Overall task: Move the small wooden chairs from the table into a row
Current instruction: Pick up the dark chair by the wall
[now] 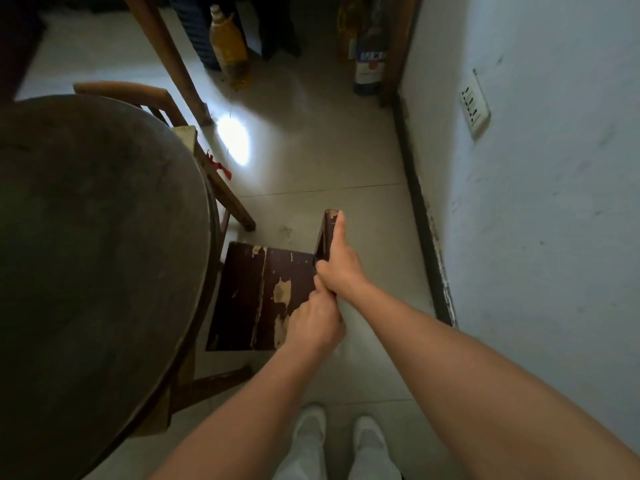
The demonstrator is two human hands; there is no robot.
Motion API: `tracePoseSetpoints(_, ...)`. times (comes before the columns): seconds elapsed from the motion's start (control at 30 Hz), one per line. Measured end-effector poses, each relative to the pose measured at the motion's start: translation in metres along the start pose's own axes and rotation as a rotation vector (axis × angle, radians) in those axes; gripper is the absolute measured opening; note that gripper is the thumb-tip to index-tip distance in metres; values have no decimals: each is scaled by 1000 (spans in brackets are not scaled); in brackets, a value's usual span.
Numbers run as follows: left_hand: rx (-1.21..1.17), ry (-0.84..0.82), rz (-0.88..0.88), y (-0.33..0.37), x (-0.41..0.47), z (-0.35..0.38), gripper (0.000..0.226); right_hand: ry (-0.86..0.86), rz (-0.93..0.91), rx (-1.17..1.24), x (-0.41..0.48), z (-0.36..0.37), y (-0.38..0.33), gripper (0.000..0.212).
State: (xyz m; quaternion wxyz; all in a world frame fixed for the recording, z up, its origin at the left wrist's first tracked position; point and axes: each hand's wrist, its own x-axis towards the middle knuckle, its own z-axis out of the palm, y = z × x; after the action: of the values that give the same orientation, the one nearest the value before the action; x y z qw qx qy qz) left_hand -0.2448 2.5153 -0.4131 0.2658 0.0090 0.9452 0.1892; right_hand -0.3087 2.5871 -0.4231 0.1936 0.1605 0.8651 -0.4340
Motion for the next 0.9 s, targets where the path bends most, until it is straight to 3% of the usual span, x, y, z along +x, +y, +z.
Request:
tracePoseSetpoints(0.13,8,8,50,70,-10,18,75,35,-14,-5,-15,-76,28,100)
tracePoseSetpoints(0.37,-84,-29,158,191,-17,60,81,83,16,-3,-34,-192,95,98)
tracePoseSetpoints(0.63,-121,-106,136,253,-7,112,84,26,38,-122,-24,-236,159,96)
tracePoseSetpoints(0.73,-157,-130,149,267,-8,121,74,47,87,-168,-24,-242,173,94)
tracePoseSetpoints(0.9,-307,-225,141,277,-5,125,41,220,147,-292,-20,-237,175,84)
